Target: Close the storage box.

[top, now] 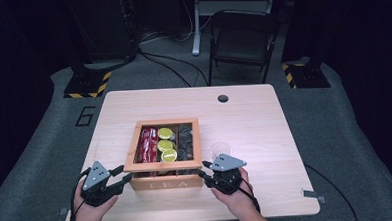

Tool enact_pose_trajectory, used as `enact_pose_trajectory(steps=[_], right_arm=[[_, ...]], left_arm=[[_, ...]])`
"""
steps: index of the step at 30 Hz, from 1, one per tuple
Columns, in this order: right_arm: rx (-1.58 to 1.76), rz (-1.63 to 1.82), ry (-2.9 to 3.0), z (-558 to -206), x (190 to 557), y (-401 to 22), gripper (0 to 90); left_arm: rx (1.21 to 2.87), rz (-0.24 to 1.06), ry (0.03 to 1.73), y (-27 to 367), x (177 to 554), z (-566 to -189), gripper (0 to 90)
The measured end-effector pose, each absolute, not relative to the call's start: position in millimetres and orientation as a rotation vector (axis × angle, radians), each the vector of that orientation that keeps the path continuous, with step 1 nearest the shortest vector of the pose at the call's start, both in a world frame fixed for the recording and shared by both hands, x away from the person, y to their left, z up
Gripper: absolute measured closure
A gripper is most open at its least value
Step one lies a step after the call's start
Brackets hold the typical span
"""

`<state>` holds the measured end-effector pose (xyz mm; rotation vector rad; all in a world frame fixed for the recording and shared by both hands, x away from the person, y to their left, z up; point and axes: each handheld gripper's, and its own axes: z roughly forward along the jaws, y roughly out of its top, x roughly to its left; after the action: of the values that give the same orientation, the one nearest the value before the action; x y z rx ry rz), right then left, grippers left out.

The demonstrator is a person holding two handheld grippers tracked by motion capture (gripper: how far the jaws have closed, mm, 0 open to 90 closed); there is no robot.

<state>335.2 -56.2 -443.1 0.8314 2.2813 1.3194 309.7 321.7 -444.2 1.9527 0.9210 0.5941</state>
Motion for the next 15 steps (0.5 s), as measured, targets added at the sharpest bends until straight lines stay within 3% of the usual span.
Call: enact_pose_trajectory(steps=[15], right_arm=[[0.841, 1.222, 2.357, -459.7, 334.2, -52.6, 64.0]], left_arm=[[1.893, 0.555, 0.947, 330.3, 306.9, -447.9, 57.0]])
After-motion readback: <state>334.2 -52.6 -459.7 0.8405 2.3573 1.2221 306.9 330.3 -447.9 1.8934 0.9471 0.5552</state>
